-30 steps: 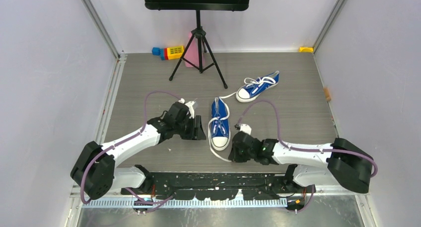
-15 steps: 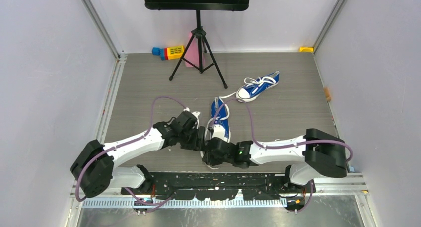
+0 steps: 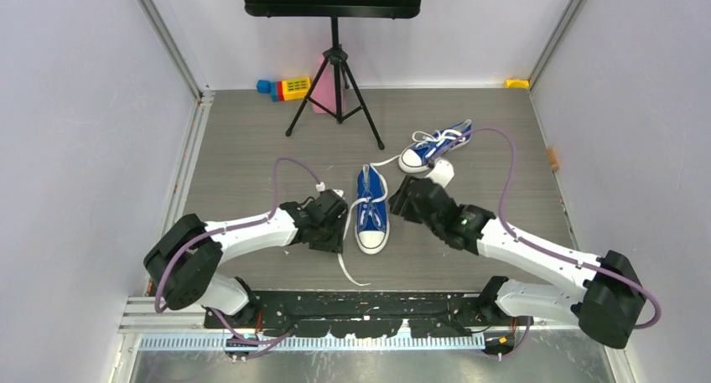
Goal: Tie the shoes
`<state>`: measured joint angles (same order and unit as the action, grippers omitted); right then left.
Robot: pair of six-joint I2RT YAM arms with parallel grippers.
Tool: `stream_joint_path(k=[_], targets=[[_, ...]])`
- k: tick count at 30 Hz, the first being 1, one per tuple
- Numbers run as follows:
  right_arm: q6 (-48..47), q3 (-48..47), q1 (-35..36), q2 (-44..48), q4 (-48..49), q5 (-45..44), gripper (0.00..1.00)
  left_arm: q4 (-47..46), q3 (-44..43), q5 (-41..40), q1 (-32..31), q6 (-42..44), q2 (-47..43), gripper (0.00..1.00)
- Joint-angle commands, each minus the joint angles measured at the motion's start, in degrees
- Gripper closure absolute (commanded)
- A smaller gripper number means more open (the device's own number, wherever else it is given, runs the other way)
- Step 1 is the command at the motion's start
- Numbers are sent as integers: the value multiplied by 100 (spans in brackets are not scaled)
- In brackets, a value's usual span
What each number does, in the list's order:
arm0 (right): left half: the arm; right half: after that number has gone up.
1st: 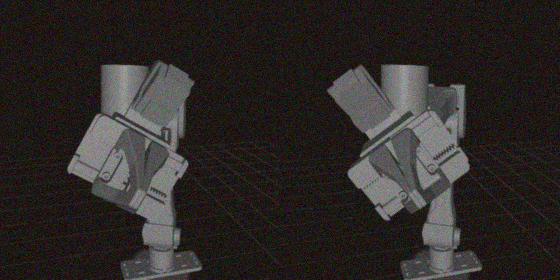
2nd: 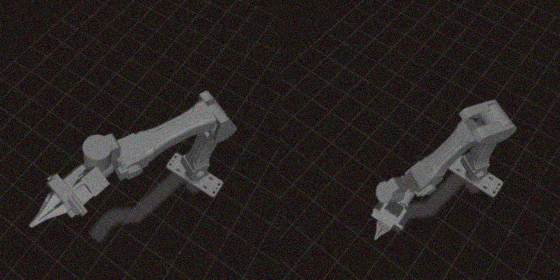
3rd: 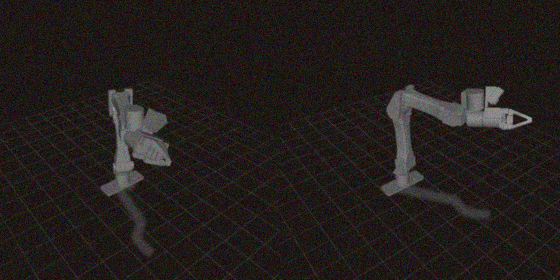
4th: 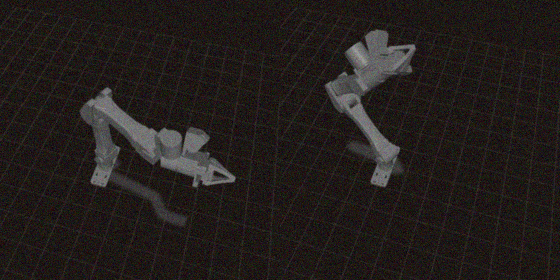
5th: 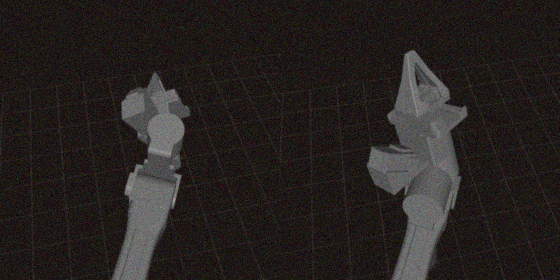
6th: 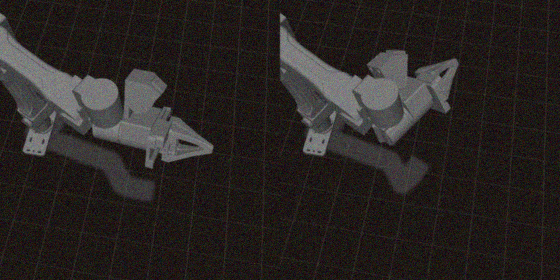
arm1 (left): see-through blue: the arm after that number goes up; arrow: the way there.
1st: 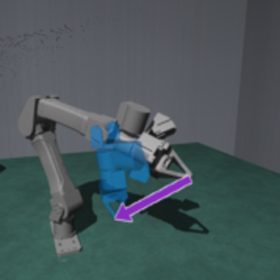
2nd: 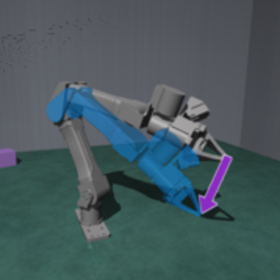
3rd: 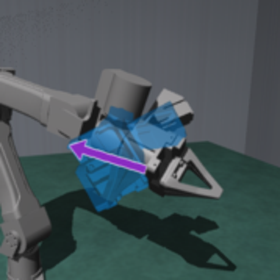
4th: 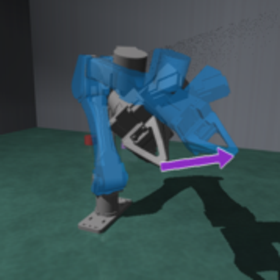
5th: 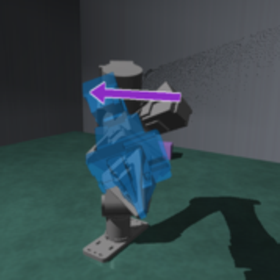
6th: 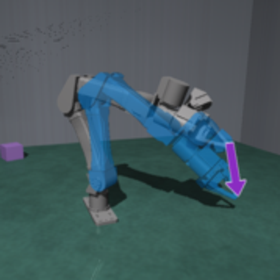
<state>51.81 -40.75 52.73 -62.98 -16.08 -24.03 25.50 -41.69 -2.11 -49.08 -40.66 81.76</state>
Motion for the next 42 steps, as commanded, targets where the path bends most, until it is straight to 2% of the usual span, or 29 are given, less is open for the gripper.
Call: stream_joint_path(k=[1,6,11,17,22,35,38,42], targets=[[-505,-142,-934,-192,-5,326,36,-135,-52,-416,-23,-59,364,65],[-594,-820,-1846,-1353,254,991,31,341,-352,-939,-5,139,576,99],[-833,-1633,-2024,-2548,381,1178,31,869,-604,-1391,86,295,377,100],[-922,-2301,-2230,-3497,401,1526,40,757,-544,-727,624,533,-280,100],[-988,-2508,-2276,-3896,403,1816,47,728,-613,-437,752,661,-657,100],[-1130,-2702,-2285,-4522,666,2318,49,802,-756,79,1203,862,-1079,100],[-1274,-3034,-2280,-4754,294,2085,56,850,-810,115,1248,900,-1105,100],[-1552,-3387,-2277,-4963,-136,1724,72,923,-895,125,1320,954,-1125,100]])
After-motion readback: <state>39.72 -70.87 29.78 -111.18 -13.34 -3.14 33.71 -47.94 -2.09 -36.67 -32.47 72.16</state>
